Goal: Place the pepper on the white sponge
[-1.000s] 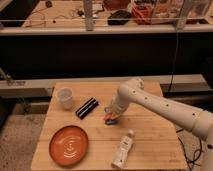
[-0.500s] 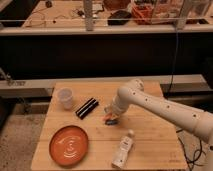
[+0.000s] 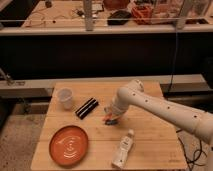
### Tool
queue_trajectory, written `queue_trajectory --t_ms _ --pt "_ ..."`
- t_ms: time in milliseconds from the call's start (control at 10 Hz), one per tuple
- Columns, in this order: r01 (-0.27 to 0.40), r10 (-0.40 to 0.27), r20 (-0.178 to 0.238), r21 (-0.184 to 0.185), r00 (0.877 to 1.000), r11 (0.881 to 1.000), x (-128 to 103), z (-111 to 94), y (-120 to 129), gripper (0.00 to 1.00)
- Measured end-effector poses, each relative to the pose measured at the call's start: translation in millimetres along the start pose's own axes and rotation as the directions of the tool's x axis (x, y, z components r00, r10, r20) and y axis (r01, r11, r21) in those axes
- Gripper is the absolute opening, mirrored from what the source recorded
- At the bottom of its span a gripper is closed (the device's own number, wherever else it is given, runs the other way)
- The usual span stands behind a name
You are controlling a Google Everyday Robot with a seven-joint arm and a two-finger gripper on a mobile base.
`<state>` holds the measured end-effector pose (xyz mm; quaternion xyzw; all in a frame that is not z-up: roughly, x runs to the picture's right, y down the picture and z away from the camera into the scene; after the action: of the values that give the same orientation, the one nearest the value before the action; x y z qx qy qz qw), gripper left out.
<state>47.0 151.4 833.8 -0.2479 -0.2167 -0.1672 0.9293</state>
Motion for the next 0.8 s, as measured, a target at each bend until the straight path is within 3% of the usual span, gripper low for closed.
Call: queue_trajectory --t_ms 800 --pt "-0.014 0.014 -0.007 0.003 1.0 1.0 -0.9 -2.8 1.2 0.06"
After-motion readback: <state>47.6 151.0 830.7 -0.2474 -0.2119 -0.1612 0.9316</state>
